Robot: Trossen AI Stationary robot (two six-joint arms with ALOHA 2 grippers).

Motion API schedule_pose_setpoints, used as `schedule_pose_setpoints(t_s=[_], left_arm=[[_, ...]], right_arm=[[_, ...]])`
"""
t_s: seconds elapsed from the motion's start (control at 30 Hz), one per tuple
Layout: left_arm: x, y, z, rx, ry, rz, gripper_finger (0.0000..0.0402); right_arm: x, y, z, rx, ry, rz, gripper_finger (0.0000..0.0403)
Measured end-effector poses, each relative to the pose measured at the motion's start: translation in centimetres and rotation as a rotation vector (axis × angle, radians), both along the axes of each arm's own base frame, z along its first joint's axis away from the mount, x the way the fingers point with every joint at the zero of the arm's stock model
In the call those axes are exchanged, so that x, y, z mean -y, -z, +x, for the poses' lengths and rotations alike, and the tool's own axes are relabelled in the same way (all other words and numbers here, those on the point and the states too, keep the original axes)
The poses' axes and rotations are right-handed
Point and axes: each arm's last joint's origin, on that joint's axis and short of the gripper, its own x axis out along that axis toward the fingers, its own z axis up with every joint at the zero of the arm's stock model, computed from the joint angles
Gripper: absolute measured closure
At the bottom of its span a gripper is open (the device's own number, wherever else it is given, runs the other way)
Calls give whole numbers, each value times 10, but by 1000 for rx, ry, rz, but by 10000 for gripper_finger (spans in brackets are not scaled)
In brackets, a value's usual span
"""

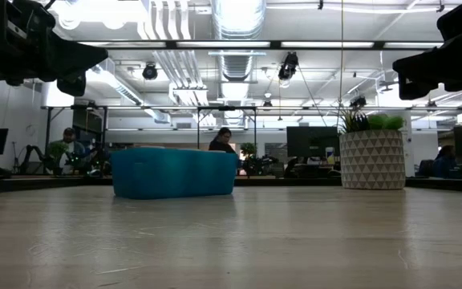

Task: Pick and place pill bottles into a basket
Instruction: Return to Home Position

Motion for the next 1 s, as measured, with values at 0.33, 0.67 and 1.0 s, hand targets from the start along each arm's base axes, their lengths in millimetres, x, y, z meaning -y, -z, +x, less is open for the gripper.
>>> schedule_pose_setpoints(t_s=[0.33, 0.67, 1.0], left_arm=[[0, 0, 0, -1, 0, 0, 402], [0, 0, 0, 0, 0, 0, 402], [0, 0, 0, 0, 0, 0, 402]], right_arm=[[0, 0, 0, 0, 0, 3, 394], [0, 0, 0, 0, 0, -2, 394], [0, 0, 0, 1, 0, -9, 394]])
